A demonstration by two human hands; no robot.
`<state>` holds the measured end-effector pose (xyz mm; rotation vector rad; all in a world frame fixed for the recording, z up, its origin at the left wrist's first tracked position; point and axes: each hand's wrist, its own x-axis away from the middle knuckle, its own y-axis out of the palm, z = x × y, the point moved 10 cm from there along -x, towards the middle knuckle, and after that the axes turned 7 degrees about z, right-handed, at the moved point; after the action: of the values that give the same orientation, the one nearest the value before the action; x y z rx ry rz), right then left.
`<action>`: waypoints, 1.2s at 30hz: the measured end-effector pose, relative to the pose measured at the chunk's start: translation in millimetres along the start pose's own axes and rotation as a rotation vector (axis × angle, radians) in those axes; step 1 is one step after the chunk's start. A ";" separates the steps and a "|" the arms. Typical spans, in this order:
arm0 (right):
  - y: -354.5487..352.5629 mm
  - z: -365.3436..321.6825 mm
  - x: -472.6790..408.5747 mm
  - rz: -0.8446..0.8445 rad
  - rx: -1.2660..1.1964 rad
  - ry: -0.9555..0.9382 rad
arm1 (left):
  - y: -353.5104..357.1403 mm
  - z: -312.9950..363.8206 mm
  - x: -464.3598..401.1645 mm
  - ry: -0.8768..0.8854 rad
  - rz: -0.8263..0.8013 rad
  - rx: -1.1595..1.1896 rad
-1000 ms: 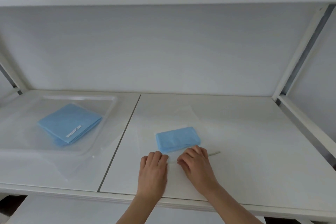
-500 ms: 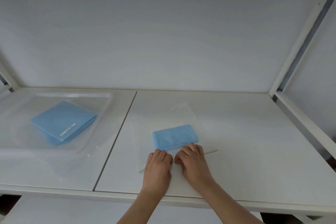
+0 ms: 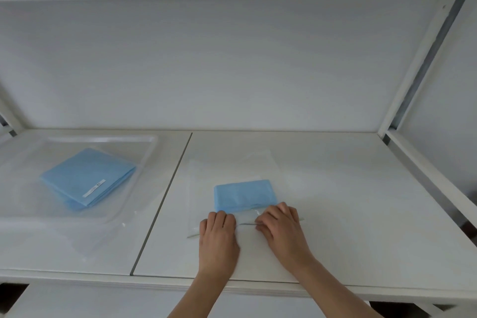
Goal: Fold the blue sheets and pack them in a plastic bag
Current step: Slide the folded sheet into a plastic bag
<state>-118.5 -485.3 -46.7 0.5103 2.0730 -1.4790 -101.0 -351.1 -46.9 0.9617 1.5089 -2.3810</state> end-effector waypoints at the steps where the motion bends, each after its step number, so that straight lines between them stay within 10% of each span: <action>1: -2.0 3.8 0.3 0.003 0.010 0.009 | 0.6 1.3 0.0 0.018 0.006 0.023; 36: -31.7 66.8 20.9 0.031 0.078 0.108 | 15.2 -19.6 1.6 0.119 -0.100 0.096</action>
<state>-139.8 -558.9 -53.1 0.6633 2.0851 -1.5502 -86.8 -341.2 -64.9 1.0917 1.5291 -2.5281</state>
